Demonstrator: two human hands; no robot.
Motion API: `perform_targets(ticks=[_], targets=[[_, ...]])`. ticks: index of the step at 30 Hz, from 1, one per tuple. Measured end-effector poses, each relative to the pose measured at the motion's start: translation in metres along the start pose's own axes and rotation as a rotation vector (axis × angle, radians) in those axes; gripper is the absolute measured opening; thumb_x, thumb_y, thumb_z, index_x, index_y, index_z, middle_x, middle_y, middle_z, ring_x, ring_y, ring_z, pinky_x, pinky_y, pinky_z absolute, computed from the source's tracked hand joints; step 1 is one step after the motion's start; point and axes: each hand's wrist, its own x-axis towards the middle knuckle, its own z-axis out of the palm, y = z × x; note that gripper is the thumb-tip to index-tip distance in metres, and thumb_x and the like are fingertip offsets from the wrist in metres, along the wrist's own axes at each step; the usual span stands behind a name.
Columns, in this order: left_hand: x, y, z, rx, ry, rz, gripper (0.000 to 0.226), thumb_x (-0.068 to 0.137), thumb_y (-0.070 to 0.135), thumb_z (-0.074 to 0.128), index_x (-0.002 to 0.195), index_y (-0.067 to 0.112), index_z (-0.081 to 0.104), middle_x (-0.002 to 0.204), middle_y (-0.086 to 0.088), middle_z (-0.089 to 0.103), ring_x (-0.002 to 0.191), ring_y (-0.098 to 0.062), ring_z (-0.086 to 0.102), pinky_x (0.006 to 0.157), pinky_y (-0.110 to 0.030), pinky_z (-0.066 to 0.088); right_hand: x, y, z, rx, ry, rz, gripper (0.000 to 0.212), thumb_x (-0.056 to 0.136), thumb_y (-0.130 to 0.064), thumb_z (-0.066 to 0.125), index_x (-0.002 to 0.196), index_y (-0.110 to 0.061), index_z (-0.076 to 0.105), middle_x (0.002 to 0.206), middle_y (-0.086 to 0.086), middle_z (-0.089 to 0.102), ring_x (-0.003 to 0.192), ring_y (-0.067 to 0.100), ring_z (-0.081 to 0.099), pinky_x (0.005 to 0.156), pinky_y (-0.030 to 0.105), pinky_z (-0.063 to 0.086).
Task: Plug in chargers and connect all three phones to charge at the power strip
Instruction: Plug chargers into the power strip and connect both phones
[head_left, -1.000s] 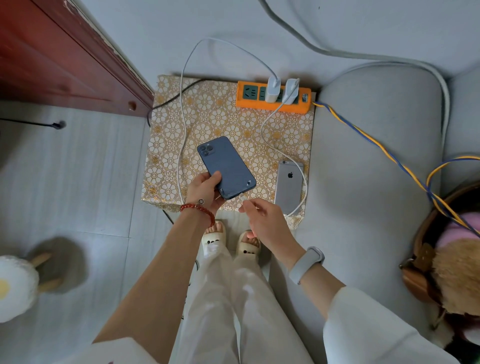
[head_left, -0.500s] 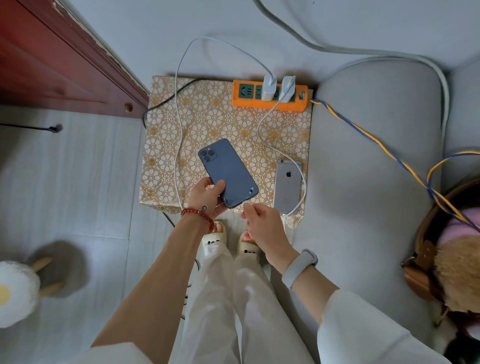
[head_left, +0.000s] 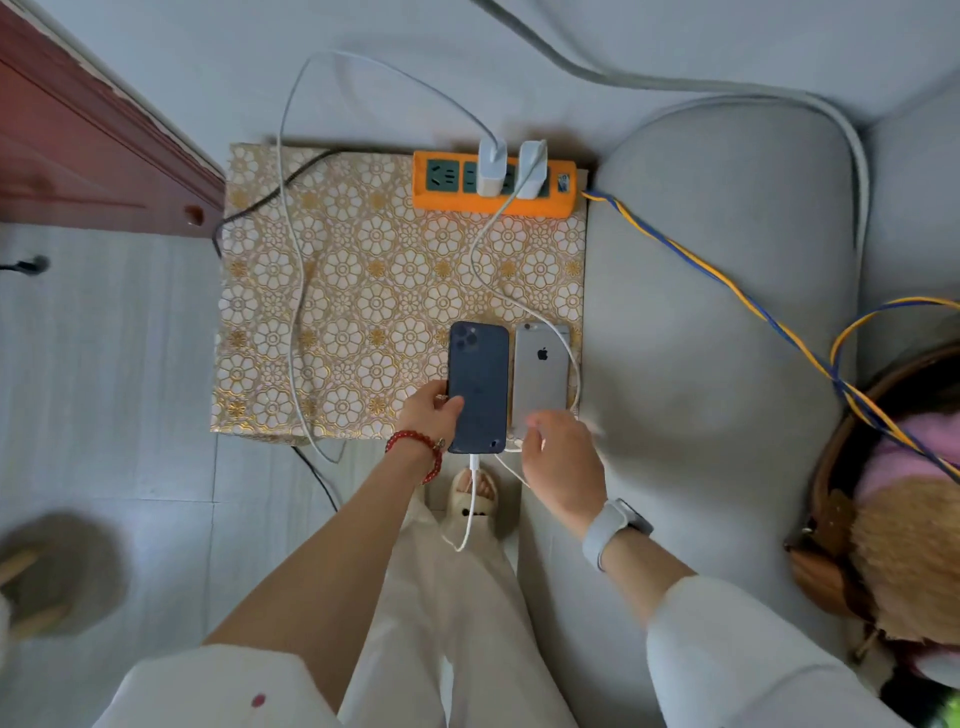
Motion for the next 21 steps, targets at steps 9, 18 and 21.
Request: perform_targets(ticks=[9, 18, 21], targets=[[0.004, 0.017, 0.016, 0.366, 0.135, 0.059, 0.04, 0.086, 0.013, 0.046, 0.126, 0.013, 0.038, 0.111, -0.019, 0.059, 0.095, -0.037, 0.058, 0.077, -0.04, 0.047, 0.025, 0.017, 0.006, -0.362, -0.201, -0.172, 0.054, 0.091, -0.015, 0.038, 0.142, -0.017, 0.02, 0.157, 0.007, 0.003, 0.144, 0.027, 0.001, 0.117, 0.037, 0.011], [-0.002, 0.026, 0.026, 0.542, 0.075, -0.056, 0.059, 0.083, 0.02, 0.048, 0.135, 0.011, 0.023, 0.132, -0.017, 0.028, 0.122, -0.036, 0.026, 0.098, -0.047, 0.035, 0.027, 0.017, 0.004, -0.433, -0.3, -0.173, 0.056, 0.093, -0.021, 0.035, 0.144, -0.017, 0.012, 0.157, 0.01, -0.006, 0.144, 0.03, -0.005, 0.119, 0.04, 0.008], [-0.004, 0.025, 0.013, 0.513, 0.021, -0.035, 0.055, 0.082, 0.021, 0.048, 0.134, 0.016, 0.029, 0.132, -0.017, 0.028, 0.122, -0.036, 0.026, 0.1, -0.046, 0.032, 0.03, 0.01, -0.004, -0.441, -0.335, -0.17, 0.049, 0.094, -0.021, 0.033, 0.141, -0.014, 0.021, 0.156, 0.013, 0.006, 0.144, 0.031, 0.005, 0.118, 0.042, 0.012]])
